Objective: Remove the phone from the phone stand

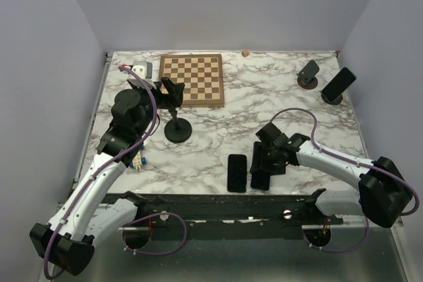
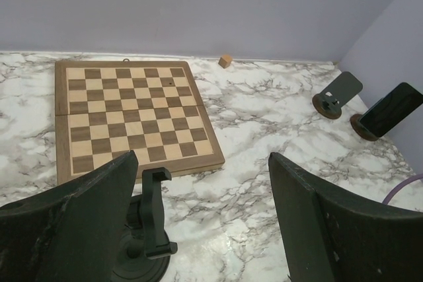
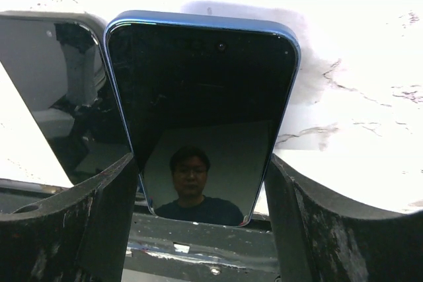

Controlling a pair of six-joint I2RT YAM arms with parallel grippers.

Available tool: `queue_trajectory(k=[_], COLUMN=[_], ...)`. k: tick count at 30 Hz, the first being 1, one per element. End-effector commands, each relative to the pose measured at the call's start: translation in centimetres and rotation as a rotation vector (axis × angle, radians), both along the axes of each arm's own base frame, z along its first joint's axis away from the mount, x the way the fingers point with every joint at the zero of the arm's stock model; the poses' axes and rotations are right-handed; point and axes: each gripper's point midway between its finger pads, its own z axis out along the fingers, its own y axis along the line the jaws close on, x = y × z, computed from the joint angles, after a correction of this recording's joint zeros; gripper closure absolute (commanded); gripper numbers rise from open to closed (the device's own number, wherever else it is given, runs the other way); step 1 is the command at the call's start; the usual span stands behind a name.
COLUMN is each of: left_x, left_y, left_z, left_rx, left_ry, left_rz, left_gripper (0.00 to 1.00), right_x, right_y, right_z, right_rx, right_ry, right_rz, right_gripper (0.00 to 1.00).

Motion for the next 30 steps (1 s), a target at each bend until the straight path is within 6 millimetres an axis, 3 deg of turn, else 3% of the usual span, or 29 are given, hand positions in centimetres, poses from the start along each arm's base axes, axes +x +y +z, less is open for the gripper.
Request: queue_trajectory(k=[1, 14, 27, 30], left_x=[-0.1, 0.1, 0.2, 0.1], left_y=[-0.3, -0.4, -0.5, -0.5], left_z=[0.5, 0.3, 0.2, 0.4], left_rx=[-0.004, -0.001, 0.002, -0.002], left_ry=[-0.010, -0.002, 0.005, -0.002], left_rz=[-0.010, -0.014, -0.016, -0.018], left_gripper=[0.12, 0.12, 0.12, 0.12], right_x=[0.5, 0.0, -0.3, -0.5], right_y=[-0.6, 0.5, 1.1, 0.9], right_z=[-0.2, -1.7, -1.7, -1.8], right_rx=[-0.043, -0.054, -0.042, -0.043], right_ry=[-0.030, -0.004, -0.004, -0.006], right_rz=[-0.031, 0.014, 0.008, 0.003], right_gripper=[0.99, 0.90, 0.68, 0.58])
